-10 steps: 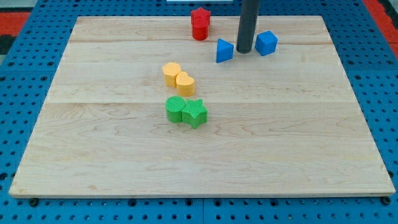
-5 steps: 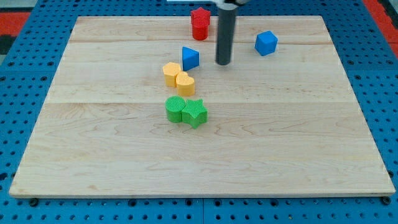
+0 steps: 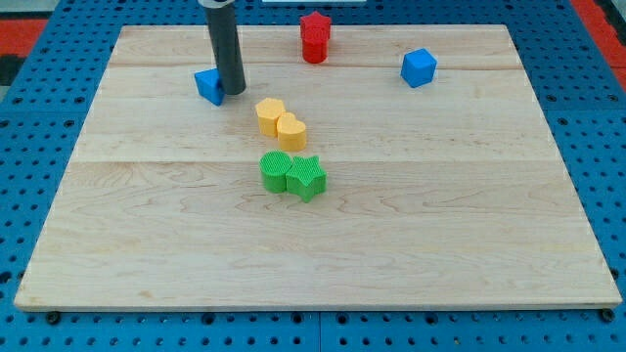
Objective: Push the blue triangle to the top left
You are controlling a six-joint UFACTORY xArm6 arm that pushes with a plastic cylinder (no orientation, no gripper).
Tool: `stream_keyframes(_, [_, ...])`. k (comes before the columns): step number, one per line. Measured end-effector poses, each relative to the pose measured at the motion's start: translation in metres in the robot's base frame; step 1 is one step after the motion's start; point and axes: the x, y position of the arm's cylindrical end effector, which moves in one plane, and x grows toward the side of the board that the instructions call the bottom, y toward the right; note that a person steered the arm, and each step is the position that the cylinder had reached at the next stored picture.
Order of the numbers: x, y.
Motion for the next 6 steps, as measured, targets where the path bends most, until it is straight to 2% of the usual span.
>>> stream_keyframes(3, [0.024, -0.08])
stream_keyframes(4, [0.01, -0.098])
stream_keyframes(5, [-0.029, -0.074])
stream_keyframes(6, [-0.066, -0.076])
